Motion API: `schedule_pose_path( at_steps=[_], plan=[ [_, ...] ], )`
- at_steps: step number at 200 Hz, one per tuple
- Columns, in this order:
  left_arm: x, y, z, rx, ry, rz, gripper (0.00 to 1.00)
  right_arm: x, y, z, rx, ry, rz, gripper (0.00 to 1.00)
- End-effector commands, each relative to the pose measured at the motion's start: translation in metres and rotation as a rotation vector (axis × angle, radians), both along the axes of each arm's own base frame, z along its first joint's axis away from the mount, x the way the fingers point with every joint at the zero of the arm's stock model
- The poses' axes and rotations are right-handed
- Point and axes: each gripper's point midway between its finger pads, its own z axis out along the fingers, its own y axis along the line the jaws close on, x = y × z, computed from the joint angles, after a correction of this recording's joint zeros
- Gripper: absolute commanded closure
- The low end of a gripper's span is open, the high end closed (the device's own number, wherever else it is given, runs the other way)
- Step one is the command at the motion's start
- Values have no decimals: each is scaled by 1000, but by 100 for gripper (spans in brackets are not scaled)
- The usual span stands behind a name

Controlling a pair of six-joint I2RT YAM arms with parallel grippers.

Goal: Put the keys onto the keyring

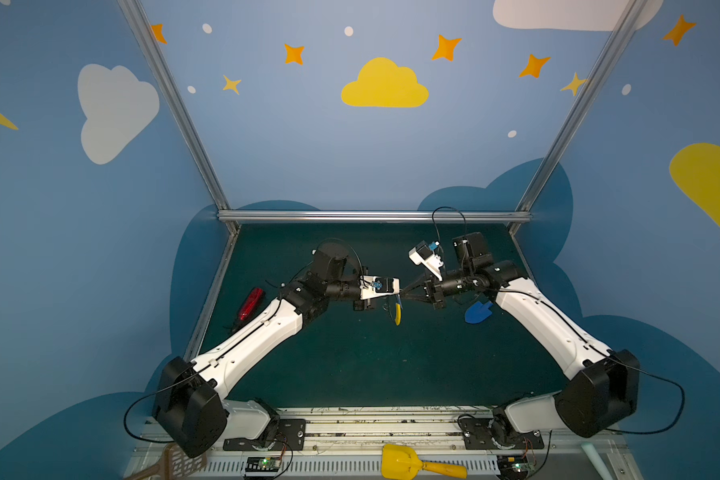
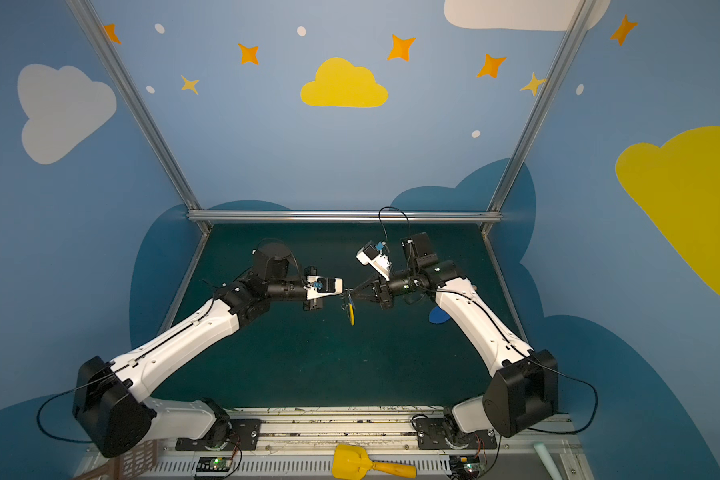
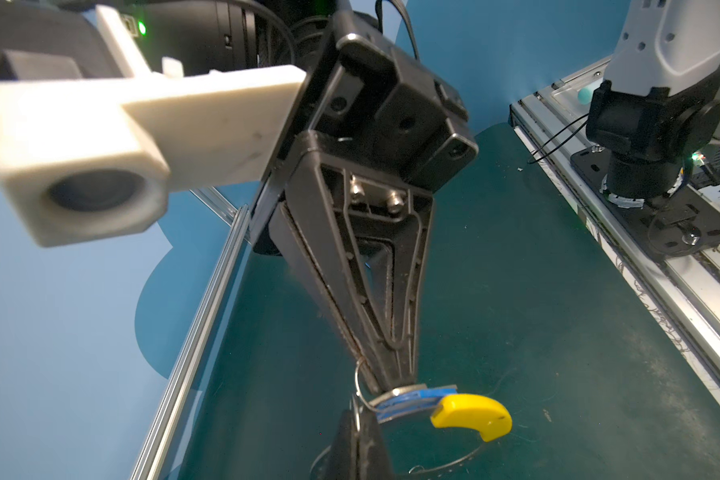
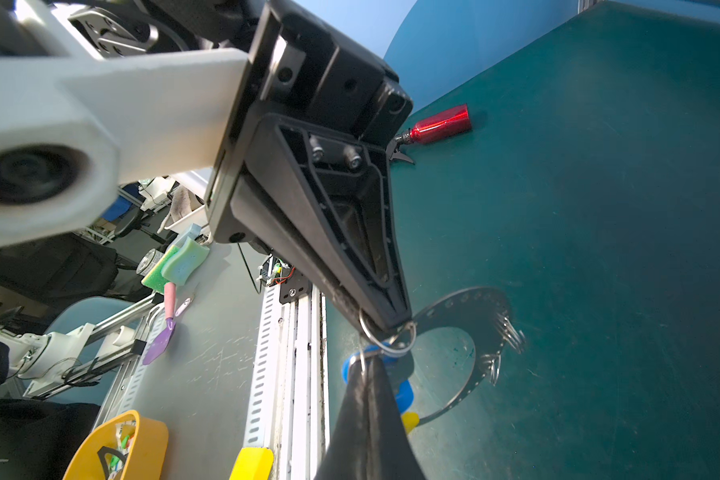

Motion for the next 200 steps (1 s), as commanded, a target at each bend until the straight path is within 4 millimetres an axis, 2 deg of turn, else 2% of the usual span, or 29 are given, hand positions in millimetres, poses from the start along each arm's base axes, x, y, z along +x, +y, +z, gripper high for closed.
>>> schedule_pose_path(
  at_steps=[1,119,200],
  plan=[
    [-9,1,7,-12,-21,-27,96,4,0,4,4,7,-4,100],
    [-19,1,11,-25,-40,-79,96,9,-3,3,13,70,-19,100],
    [-17,-2,20,-68,-49,-76,96,6,-1,0,26,135,7,100]
  ],
)
